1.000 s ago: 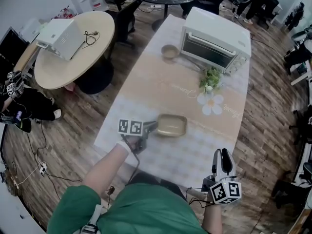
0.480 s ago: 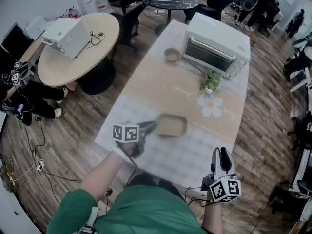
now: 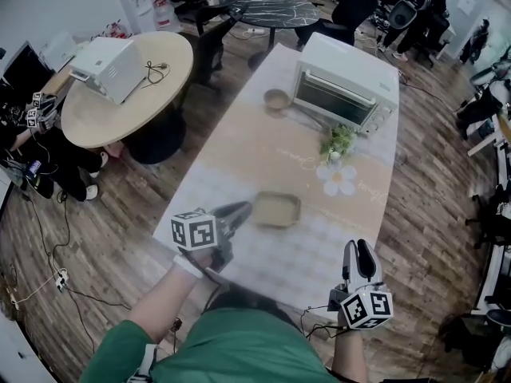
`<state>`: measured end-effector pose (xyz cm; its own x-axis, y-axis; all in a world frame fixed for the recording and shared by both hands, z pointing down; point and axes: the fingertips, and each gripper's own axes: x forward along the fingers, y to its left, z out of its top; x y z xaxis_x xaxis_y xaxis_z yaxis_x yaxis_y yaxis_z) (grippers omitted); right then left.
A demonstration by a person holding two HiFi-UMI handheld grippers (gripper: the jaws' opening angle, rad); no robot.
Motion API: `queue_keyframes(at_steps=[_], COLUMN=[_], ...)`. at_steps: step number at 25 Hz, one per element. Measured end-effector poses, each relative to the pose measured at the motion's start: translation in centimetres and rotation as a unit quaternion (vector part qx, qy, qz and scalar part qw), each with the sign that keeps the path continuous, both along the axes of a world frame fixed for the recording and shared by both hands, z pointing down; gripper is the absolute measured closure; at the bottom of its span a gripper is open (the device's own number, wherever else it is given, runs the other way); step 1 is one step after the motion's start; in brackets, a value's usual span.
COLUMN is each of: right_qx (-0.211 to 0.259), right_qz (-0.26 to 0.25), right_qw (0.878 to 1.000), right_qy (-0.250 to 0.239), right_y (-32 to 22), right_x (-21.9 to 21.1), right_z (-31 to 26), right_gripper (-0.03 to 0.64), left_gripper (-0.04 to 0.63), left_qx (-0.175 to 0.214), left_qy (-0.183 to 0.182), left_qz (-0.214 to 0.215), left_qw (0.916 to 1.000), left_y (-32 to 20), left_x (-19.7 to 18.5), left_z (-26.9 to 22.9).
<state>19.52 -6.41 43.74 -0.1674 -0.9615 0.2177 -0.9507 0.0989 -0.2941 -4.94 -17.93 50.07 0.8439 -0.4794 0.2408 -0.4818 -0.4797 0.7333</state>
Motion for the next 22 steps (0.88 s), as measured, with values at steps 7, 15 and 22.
queue_keyframes(at_steps=[7,15,22], right_qx=[0.01,0.025,0.051], right_qz=[-0.006,-0.007,-0.004], right_qw=[1.0,0.999,0.998], right_qy=[0.007,0.02,0.037], right_y=[0.3,0.5,0.9], right_x=[-0.4,-0.6,-0.4], right_z=[-1.1,-2.5,-4.9], right_gripper=[0.506,0.506,0.506], left_gripper=[0.553,0.554,0.554], left_qx=[0.052,0.1,0.141], left_qy=[-0.004,-0.01,-0.01], left_qz=[-0.012,-0.026,-0.03], left_qw=[0.9986,0.9945,0.9895], left_y=[1.3,2.4,3.9], left_x=[-0.3,-0.8,-1.0], left_z=[-3.8,-6.8,-10.1])
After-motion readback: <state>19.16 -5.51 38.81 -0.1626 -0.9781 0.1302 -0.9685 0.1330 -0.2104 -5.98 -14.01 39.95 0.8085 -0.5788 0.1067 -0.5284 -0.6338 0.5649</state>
